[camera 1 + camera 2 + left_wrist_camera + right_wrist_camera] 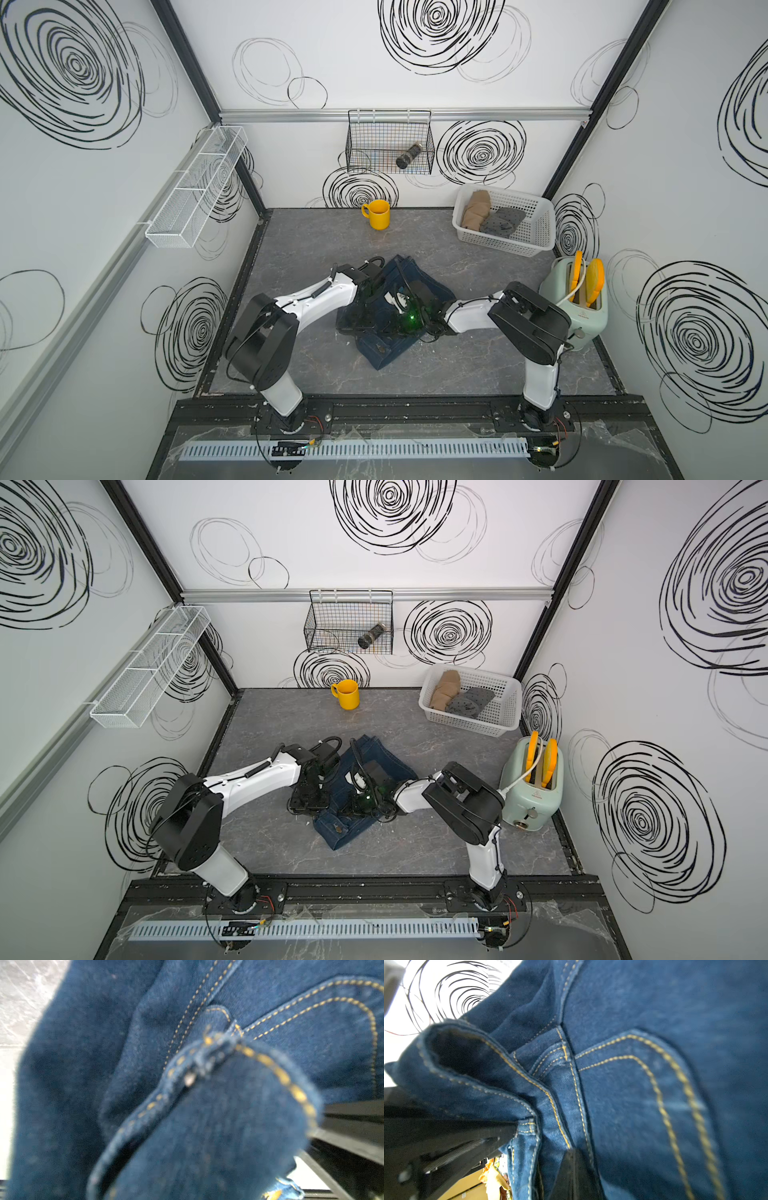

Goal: Roll up the skirts
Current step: Roll the skirt at the center of the board.

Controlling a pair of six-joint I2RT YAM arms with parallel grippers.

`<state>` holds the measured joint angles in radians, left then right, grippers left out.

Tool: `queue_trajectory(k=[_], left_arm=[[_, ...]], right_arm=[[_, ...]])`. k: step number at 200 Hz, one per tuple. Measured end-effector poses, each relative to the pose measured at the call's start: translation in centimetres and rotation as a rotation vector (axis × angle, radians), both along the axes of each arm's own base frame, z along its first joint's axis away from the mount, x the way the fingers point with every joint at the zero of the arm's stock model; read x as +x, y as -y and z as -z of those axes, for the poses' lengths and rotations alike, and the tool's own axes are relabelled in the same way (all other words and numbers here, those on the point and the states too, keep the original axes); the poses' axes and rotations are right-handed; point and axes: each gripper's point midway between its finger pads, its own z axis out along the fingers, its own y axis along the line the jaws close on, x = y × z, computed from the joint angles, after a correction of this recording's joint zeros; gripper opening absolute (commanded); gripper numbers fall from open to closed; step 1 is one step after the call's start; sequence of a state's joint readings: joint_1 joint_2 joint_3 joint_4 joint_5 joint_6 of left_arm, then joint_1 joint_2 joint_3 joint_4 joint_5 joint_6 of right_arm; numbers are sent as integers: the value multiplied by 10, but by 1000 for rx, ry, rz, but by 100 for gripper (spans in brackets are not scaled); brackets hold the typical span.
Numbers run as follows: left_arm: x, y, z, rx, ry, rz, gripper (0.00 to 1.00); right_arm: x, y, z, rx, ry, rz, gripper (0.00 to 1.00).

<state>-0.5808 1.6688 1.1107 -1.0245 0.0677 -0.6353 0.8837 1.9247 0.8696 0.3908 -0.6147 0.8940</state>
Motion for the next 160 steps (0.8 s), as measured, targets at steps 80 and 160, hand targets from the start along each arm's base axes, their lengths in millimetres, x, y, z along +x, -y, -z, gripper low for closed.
queue_trajectory(k=[80,160], left_arm=[[13,29,-13,-15,-29,-154,5],[9,5,-2,22,-40,-279,0]], right_arm=[[-13,-10,1,82,17,2,0],[-7,19,-2,44,58,44,12]])
